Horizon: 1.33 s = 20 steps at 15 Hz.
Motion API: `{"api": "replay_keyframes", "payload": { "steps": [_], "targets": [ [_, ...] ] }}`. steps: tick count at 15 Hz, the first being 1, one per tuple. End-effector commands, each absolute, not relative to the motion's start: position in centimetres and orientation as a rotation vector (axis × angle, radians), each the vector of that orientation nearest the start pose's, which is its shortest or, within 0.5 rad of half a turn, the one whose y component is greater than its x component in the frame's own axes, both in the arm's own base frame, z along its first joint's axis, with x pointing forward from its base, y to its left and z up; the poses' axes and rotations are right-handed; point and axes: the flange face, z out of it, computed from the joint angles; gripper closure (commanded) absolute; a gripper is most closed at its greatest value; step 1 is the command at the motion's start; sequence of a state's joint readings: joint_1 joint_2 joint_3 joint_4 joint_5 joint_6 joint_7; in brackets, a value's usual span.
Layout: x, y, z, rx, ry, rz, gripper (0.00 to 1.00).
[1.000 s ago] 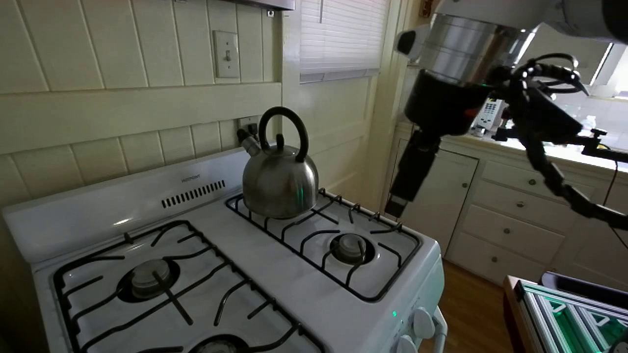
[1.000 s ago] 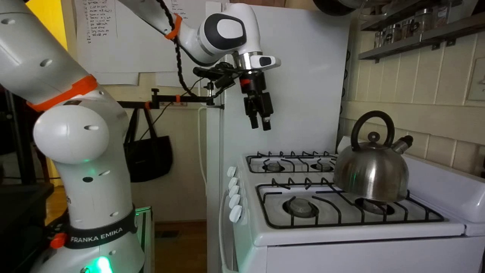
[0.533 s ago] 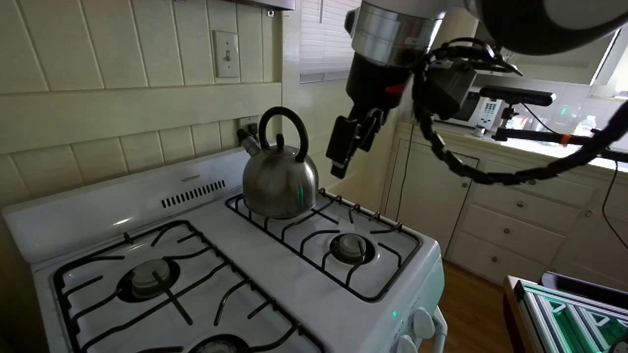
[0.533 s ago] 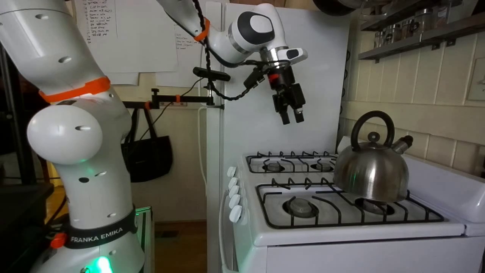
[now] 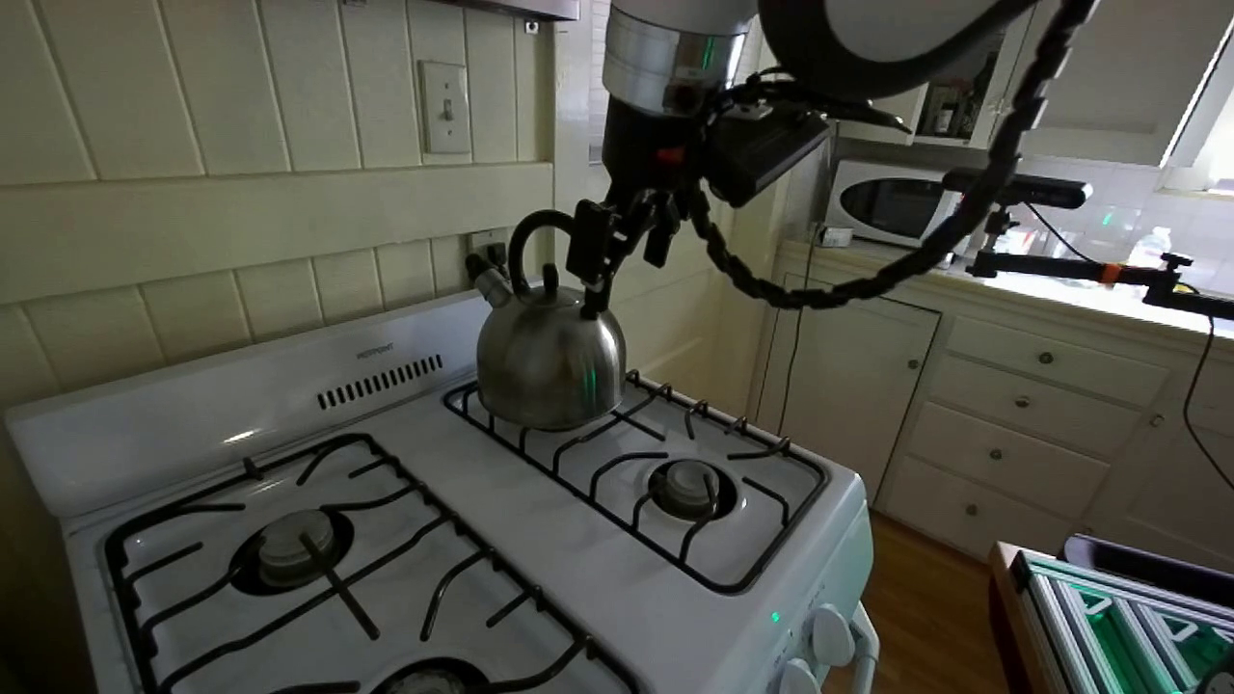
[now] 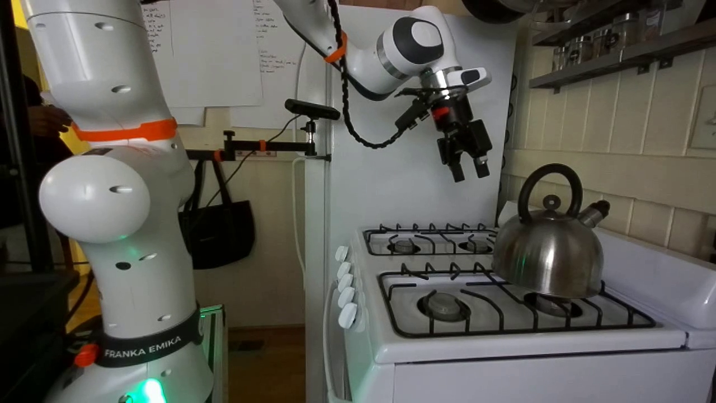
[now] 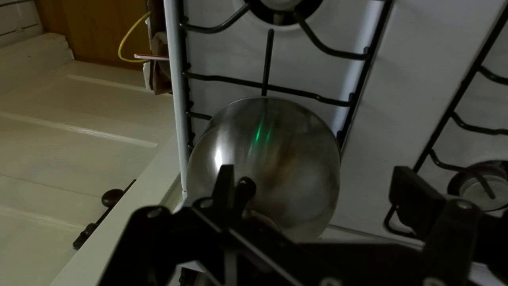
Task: Move the kettle to the left.
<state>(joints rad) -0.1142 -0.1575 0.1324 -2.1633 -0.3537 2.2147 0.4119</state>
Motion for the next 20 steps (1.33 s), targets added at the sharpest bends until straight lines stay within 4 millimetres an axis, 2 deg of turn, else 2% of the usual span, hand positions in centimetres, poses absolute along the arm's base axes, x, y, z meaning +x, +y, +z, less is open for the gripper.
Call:
{"api": "replay_keyframes", "payload": {
  "steps": [1, 7, 13, 20],
  "targets": [
    [54.9, -1.7, 48.4, -3.386, 0.424, -0.455, 0.0],
    [57.2, -4.1, 48.1, -3.347, 0.477, -0.438, 0.0],
    [59.4, -4.7, 48.6, -3.326, 0.512, -0.49, 0.0],
    [61.7, -5.4, 48.0, -3.318, 0.587, -0.534, 0.0]
  ]
}}
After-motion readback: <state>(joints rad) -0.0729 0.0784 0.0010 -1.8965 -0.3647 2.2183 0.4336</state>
